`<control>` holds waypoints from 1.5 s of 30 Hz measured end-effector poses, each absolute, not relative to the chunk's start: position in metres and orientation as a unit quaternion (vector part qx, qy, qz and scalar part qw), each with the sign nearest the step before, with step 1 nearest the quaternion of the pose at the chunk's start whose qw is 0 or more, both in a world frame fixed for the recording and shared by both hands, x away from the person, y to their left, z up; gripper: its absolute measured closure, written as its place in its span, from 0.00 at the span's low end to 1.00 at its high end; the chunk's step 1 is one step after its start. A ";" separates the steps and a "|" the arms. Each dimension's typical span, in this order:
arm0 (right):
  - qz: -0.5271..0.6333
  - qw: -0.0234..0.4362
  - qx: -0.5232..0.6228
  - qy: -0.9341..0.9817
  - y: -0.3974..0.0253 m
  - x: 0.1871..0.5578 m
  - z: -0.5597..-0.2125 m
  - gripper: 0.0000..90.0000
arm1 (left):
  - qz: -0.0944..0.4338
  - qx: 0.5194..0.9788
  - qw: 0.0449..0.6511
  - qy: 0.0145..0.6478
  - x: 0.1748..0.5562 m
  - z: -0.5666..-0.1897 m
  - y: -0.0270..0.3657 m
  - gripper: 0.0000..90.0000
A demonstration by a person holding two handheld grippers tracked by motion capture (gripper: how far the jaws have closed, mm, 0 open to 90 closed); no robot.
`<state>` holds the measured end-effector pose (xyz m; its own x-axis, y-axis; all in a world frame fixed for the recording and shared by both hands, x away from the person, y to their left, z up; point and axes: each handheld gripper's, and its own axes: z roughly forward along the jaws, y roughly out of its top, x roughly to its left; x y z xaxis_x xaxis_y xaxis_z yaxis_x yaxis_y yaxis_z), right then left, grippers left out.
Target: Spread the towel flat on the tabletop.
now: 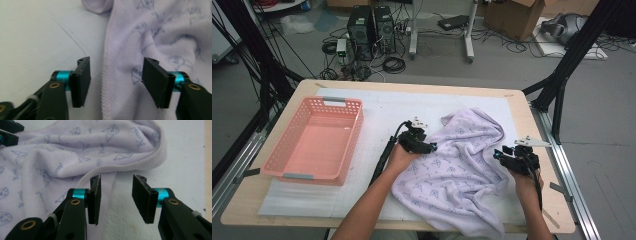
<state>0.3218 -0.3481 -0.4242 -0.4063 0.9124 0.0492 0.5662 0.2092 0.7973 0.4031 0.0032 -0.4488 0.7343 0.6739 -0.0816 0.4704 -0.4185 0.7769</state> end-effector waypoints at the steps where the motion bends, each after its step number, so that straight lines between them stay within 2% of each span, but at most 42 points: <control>1: 0.386 0.222 0.495 0.746 -0.347 0.322 -0.425 0.64 | 0.137 0.839 0.405 0.336 0.401 -0.448 0.002 0.52; 2: 0.386 0.223 0.493 0.747 -0.346 0.322 -0.425 0.64 | 0.134 0.841 0.405 0.332 0.401 -0.446 0.003 0.62; 4: 0.387 0.221 0.490 0.749 -0.344 0.321 -0.425 0.63 | 0.101 0.847 0.410 0.324 0.399 -0.445 0.007 0.89; 6: 0.390 0.220 0.485 0.751 -0.341 0.320 -0.424 0.63 | 0.096 0.849 0.414 0.315 0.391 -0.443 0.010 0.92; 22: 0.396 0.204 0.436 0.782 -0.299 0.322 -0.418 0.61 | 0.047 0.840 0.462 0.280 0.297 -0.440 0.073 0.93; 26: 0.379 0.195 0.429 0.797 -0.284 0.329 -0.423 0.58 | 0.044 0.842 0.464 0.272 0.282 -0.439 0.078 0.93; 31: 0.335 0.179 0.419 0.825 -0.270 0.336 -0.436 0.60 | 0.039 0.842 0.467 0.267 0.272 -0.437 0.085 0.93; 34: 0.334 0.171 0.411 0.831 -0.269 0.337 -0.441 0.71 | 0.033 0.835 0.475 0.275 0.274 -0.436 0.087 0.91; 36: 0.336 0.159 0.405 0.835 -0.270 0.336 -0.439 0.90 | 0.027 0.826 0.478 0.300 0.281 -0.433 0.087 0.68; 37: 0.333 0.155 0.399 0.840 -0.270 0.334 -0.438 0.96 | 0.027 0.819 0.483 0.307 0.285 -0.431 0.088 0.61; 42: 0.323 0.146 0.378 0.856 -0.274 0.321 -0.436 0.97 | 0.043 0.799 0.498 0.333 0.312 -0.424 0.085 0.50; 45: 0.323 0.133 0.366 0.863 -0.283 0.308 -0.435 0.97 | 0.049 0.794 0.502 0.341 0.325 -0.421 0.080 0.49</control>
